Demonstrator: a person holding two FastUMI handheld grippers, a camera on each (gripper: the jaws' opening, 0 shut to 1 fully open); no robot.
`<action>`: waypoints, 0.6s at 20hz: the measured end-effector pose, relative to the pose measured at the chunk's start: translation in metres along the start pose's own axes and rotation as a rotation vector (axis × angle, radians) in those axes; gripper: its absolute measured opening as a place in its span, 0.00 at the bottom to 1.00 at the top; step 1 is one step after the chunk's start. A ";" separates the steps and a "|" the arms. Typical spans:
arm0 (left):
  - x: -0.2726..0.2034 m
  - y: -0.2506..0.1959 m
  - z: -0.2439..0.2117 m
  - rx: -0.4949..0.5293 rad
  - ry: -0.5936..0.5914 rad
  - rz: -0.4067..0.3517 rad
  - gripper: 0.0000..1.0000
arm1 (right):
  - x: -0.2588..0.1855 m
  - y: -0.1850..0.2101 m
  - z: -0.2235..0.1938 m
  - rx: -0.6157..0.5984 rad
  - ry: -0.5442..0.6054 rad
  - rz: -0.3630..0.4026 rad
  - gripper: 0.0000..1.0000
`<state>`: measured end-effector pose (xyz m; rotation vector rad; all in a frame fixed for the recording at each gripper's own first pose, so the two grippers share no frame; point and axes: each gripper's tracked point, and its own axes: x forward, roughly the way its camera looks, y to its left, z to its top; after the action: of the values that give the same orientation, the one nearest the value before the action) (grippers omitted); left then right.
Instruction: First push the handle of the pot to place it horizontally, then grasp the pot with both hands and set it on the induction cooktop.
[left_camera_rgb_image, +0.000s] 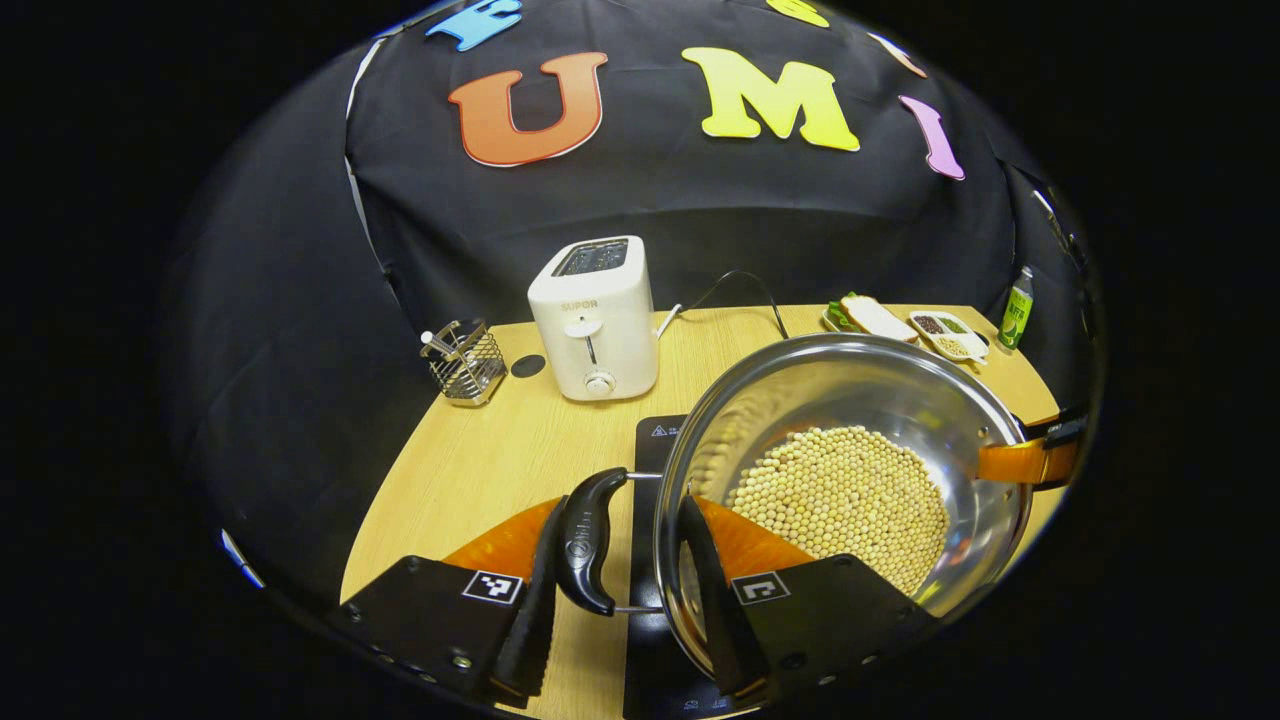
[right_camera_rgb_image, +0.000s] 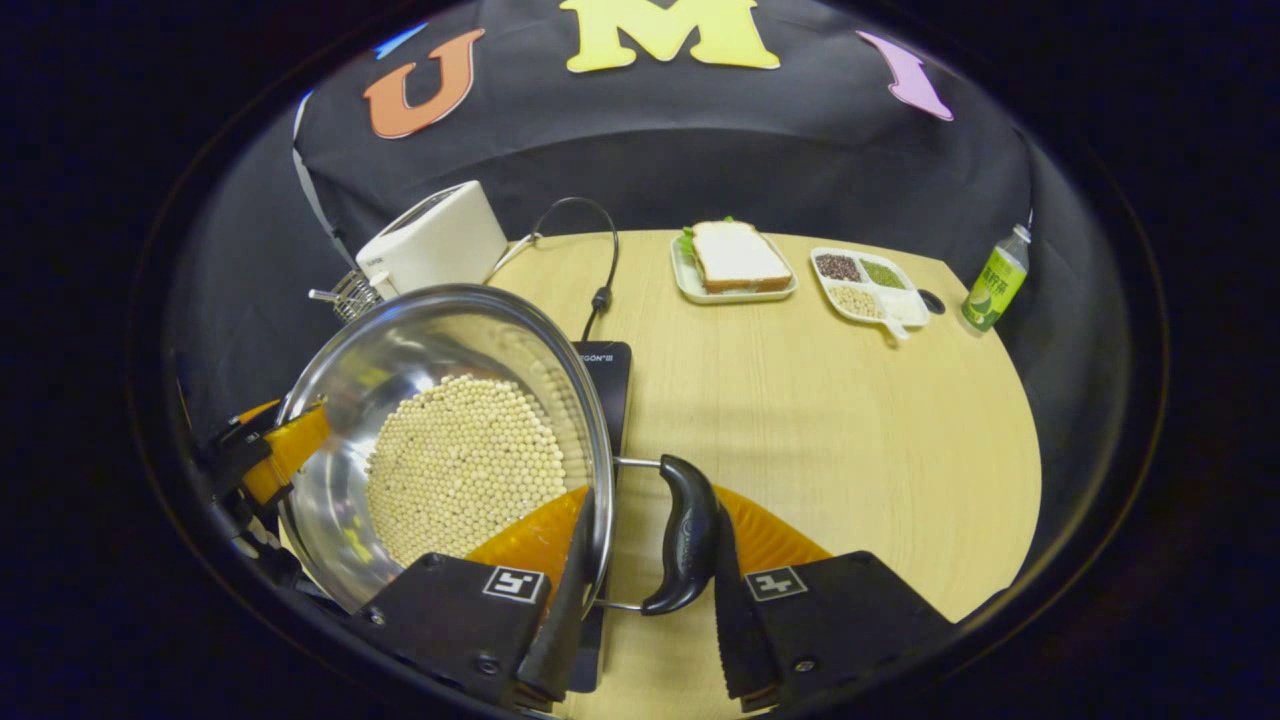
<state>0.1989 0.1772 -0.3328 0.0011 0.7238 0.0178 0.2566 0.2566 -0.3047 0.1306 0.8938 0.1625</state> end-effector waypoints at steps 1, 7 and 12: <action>0.003 -0.001 -0.002 0.001 0.004 0.000 0.61 | 0.002 0.000 -0.003 0.003 0.011 -0.007 0.59; 0.012 0.001 -0.014 0.000 0.020 0.017 0.53 | 0.004 0.002 0.003 -0.078 0.006 -0.041 0.57; 0.013 -0.003 -0.012 0.036 -0.010 0.033 0.76 | 0.003 0.000 0.001 -0.048 -0.016 -0.053 0.58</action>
<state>0.2009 0.1743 -0.3505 0.0481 0.7138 0.0362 0.2597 0.2574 -0.3061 0.0635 0.8764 0.1334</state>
